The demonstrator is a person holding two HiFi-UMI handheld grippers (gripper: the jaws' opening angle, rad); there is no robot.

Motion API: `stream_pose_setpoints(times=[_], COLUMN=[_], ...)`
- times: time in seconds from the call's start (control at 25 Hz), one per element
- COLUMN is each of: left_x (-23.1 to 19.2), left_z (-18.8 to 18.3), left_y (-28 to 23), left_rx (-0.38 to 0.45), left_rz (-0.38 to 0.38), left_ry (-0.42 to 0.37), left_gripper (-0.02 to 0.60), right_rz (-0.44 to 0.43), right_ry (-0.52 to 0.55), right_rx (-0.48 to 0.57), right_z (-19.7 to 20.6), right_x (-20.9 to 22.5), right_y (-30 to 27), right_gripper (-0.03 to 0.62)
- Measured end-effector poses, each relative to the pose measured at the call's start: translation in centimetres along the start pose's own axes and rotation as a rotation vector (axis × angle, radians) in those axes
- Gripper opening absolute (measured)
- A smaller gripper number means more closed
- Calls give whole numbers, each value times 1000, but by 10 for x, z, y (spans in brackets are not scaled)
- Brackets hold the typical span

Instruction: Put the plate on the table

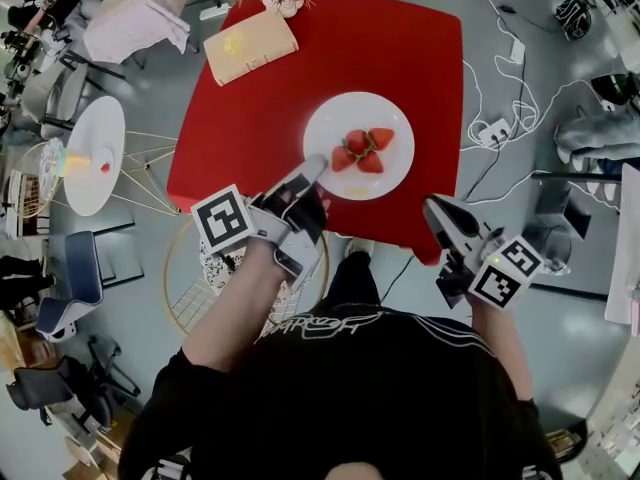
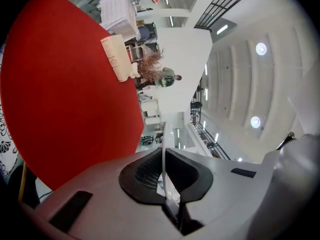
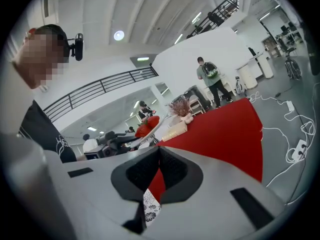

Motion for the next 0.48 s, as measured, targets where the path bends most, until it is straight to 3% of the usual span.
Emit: stream_pose_setpoints(times=[0.48], left_x=[-47], left_z=[-48], left_y=[-33], left_rx=[87], left_rz=[-31], left_ry=[-12], left_gripper=[17], right_rz=[10], right_ry=[-16], right_rx=[-52], right_z=[-11], right_x=[21], right_y=[-26], right_gripper=[6])
Point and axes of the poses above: the fingertips, and each gripper's own axes: y backward along the fingers, x to its right, z out of its underside, the point moved 8 cm from there along y, backward along the fingers, and after that the axes turned 2 degrees about x, right-handed, at the moved point
